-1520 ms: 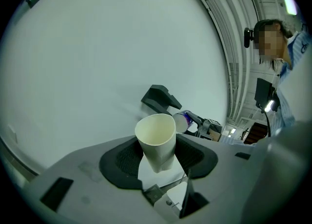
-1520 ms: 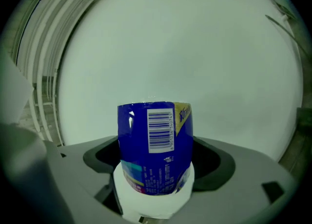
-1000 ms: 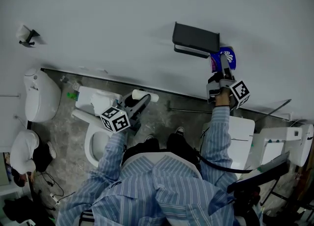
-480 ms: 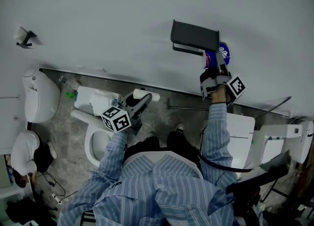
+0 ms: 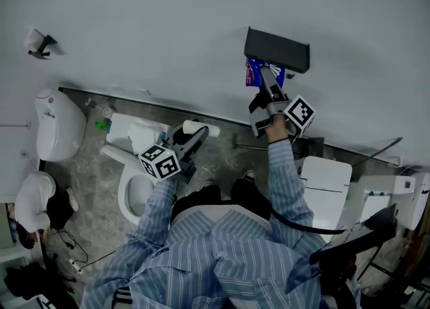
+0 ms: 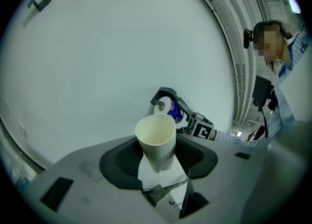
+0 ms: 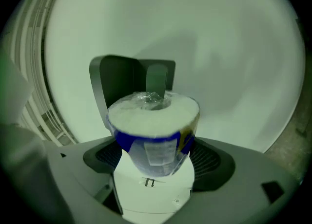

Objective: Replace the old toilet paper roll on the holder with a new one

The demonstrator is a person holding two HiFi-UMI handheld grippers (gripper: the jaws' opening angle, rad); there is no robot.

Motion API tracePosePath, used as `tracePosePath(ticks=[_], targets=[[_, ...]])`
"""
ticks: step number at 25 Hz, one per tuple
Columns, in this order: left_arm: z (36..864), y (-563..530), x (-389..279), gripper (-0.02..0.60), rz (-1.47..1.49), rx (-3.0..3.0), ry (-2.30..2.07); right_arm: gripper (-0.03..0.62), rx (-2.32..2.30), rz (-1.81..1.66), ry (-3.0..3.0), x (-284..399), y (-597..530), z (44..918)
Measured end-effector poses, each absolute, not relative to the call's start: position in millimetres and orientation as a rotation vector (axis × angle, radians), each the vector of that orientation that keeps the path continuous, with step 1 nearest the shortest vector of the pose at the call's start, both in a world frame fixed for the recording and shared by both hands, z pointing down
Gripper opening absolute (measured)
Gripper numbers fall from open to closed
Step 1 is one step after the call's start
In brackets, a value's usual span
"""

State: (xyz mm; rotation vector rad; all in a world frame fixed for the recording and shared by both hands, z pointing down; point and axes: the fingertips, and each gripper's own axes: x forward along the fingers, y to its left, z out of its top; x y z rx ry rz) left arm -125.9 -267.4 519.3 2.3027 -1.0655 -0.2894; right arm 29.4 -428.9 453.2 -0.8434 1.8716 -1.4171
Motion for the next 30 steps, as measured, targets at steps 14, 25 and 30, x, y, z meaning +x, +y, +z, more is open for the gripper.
tracePosePath(ticks=[14, 25, 30], targets=[[511.6, -260.1, -144.6, 0.201, -0.34, 2.303, -1.055, 0.433, -0.901, -1.36, 2.109, 20.6, -374.5, 453.9], [493.1, -247.1, -125.4, 0.201, -0.368, 2.365, -0.886, 0.433, -1.097, -1.255, 2.338, 7.3, -285.6, 445.4], [493.8, -224.5, -124.2, 0.201, -0.326, 2.397, -0.816, 0.431, -1.238, -1.183, 2.484, -7.1, -236.8, 468.0]])
